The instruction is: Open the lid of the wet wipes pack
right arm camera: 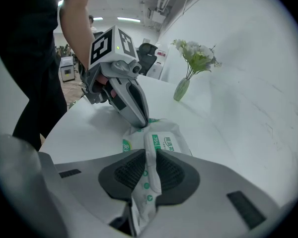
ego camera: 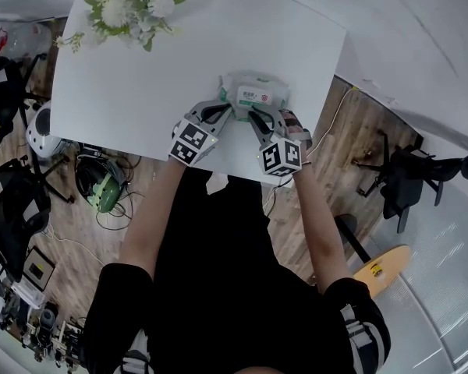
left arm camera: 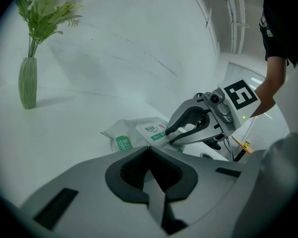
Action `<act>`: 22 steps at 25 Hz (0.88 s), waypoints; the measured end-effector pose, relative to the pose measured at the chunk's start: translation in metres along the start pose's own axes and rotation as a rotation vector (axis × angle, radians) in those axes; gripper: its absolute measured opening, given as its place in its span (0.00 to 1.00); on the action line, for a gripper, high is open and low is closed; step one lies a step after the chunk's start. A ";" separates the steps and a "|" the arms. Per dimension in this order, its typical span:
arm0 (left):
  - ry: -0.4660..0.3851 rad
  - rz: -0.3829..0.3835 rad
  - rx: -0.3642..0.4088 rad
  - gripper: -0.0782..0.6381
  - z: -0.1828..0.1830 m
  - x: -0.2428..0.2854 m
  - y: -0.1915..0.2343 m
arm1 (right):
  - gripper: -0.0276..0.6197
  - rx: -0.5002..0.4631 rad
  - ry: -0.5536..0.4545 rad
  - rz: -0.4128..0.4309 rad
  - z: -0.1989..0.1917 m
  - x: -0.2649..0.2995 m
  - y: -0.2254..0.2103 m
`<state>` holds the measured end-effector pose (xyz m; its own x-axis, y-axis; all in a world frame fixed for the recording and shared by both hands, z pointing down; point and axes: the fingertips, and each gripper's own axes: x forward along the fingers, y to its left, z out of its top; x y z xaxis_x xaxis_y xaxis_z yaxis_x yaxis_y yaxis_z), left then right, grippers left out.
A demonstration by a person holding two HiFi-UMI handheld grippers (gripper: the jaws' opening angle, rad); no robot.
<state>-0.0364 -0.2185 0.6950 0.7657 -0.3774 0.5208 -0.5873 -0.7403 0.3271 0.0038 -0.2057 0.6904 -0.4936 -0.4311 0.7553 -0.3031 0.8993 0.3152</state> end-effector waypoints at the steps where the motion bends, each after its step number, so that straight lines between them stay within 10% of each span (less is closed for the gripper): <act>1: -0.003 0.003 0.008 0.14 0.000 0.000 0.000 | 0.17 -0.014 0.004 -0.007 0.000 0.000 -0.001; 11: -0.013 0.015 0.050 0.14 0.000 0.000 -0.002 | 0.16 -0.099 0.035 -0.002 0.000 0.001 0.001; 22: -0.021 0.029 0.064 0.14 0.001 -0.001 -0.004 | 0.12 0.013 0.031 0.075 0.002 -0.005 0.002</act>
<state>-0.0348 -0.2153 0.6923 0.7544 -0.4106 0.5122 -0.5921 -0.7624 0.2610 0.0043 -0.2022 0.6857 -0.4898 -0.3596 0.7942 -0.2765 0.9280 0.2496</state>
